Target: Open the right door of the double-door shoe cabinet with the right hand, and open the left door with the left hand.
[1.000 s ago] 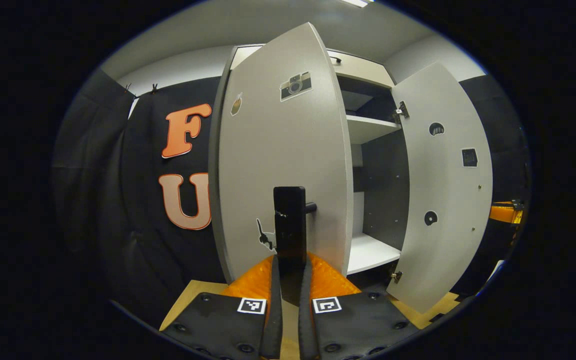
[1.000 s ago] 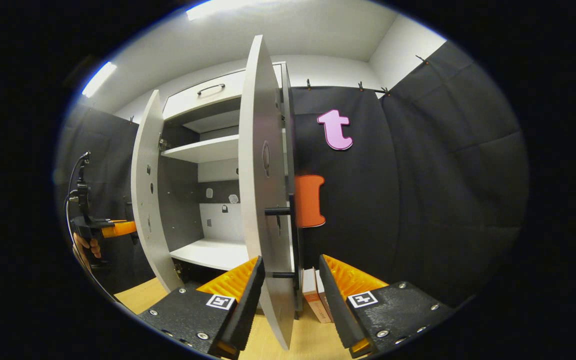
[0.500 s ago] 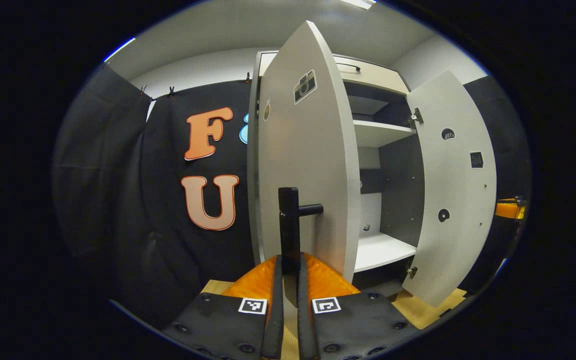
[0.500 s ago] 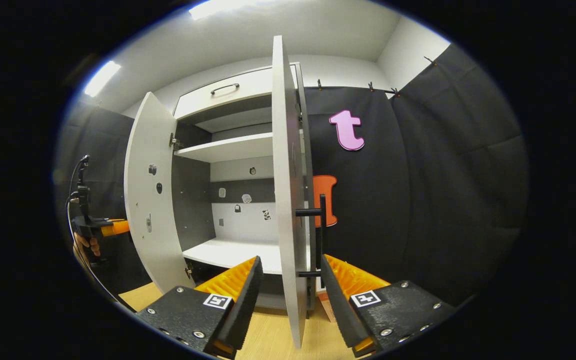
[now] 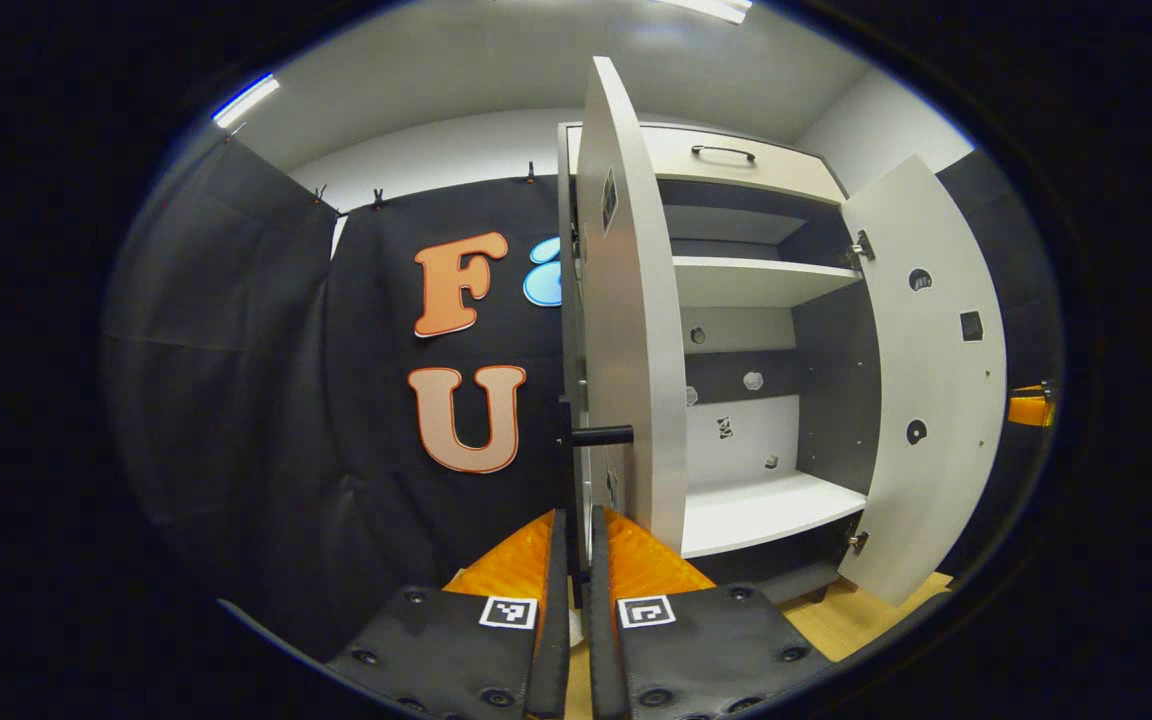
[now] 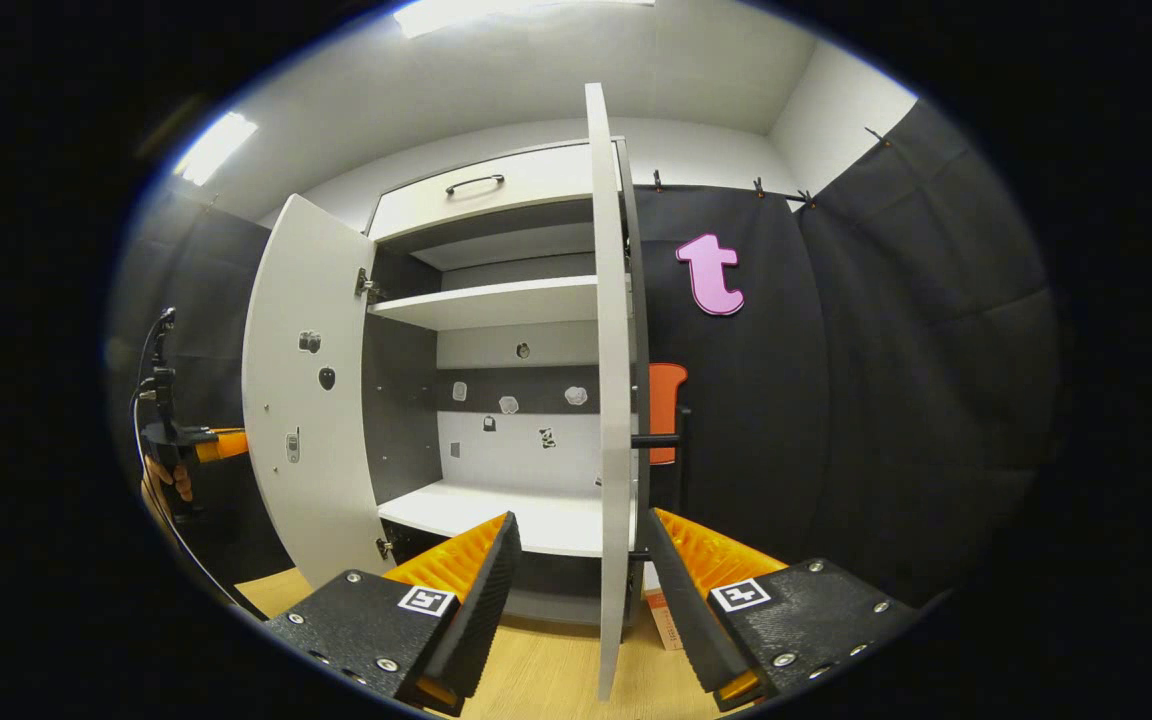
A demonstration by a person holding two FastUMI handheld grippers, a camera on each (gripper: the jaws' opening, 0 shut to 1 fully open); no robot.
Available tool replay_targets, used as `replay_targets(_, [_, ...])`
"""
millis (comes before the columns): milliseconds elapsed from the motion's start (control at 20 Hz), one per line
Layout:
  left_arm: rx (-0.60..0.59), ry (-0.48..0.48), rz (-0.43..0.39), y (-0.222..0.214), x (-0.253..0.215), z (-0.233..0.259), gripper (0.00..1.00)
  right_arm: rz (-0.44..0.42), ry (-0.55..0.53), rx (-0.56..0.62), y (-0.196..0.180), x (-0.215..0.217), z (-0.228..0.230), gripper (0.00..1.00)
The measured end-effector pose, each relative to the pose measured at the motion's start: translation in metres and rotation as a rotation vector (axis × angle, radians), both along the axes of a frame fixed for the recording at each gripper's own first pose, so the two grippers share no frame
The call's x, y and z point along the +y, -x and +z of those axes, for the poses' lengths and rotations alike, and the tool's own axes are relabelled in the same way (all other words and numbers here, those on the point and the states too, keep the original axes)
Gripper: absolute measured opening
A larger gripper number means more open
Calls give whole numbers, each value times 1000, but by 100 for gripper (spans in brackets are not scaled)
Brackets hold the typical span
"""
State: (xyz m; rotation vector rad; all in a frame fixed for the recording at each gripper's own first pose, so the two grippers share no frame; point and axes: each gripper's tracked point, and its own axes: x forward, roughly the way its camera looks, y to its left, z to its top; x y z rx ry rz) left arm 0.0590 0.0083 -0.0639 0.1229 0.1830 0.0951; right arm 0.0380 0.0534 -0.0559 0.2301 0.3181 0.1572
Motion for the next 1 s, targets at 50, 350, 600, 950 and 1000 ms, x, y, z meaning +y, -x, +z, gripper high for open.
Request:
replay_targets(50, [0,-1,19,2,3,0,16,8,1,-3,3,4,1,78])
replay_targets(350, [-29,28,-22,5,-7,5,8,25,38,-35,17,9,18,80])
replay_targets(600, [-55,90,-90,5,-33,9,11,62,65,-61,33,19,31,81])
replay_targets(950, [-79,71,-132,4,-50,13,65,26,96,-88,53,-1,37,92])
replay_targets(1000, [-76,67,-139,4,-52,12,74,26,96,-88,55,-2,37,93])
